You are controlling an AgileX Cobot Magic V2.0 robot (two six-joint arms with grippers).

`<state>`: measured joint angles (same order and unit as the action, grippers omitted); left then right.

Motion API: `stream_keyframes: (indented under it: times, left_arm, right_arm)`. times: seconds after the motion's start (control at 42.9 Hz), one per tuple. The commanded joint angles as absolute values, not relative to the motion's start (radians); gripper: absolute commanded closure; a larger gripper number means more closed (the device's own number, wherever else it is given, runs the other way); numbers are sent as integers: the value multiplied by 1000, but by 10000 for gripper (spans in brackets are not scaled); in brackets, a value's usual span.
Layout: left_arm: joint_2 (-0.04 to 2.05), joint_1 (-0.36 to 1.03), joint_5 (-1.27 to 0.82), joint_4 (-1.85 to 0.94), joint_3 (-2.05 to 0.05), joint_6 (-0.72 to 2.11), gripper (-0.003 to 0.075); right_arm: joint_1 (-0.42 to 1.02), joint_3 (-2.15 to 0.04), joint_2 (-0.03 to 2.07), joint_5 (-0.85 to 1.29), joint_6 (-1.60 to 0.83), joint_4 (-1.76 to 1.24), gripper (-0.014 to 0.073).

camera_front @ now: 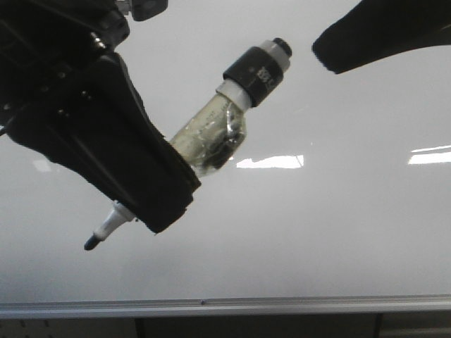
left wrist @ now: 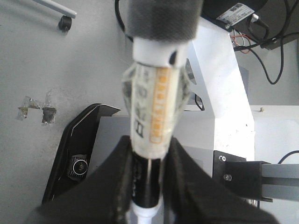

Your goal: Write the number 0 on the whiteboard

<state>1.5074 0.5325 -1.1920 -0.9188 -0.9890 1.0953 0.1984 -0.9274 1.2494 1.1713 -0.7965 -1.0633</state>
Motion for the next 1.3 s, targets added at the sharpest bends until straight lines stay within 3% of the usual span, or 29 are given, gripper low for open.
stream_keyframes:
  times: [0.0, 0.536, 0.676, 0.955, 1.025, 1.142, 1.235, 1.282]
  left_arm:
    - [1467, 541, -1259, -987, -1019, 1099, 739]
    - [1467, 541, -1259, -1004, -1019, 1099, 739]
    - [1467, 541, -1263, -1004, -1019, 1099, 739]
    - [1467, 541, -1264, -1004, -1019, 1099, 739]
    - [1467, 541, -1263, -1004, -1019, 1099, 736]
    - [1467, 541, -1263, -1004, -1019, 1099, 642]
    - [1467, 541, -1260, -1004, -1019, 1099, 472]
    - [1467, 541, -1253, -1004, -1019, 1099, 341]
  right_arm:
    - [201, -959, 1264, 1197, -844, -1174, 12]
    - [372, -959, 1379, 1108, -872, -1182, 39]
    - [372, -959, 1379, 1077, -872, -1188, 182]
    - [372, -959, 1379, 1137, -873, -1188, 632]
    - [372, -959, 1379, 1153, -877, -1188, 658]
    - [372, -959, 1379, 1159, -882, -1188, 663]
    - [372, -959, 1379, 1159, -882, -1188, 663]
    - [372, -959, 1377, 1160, -882, -1188, 663]
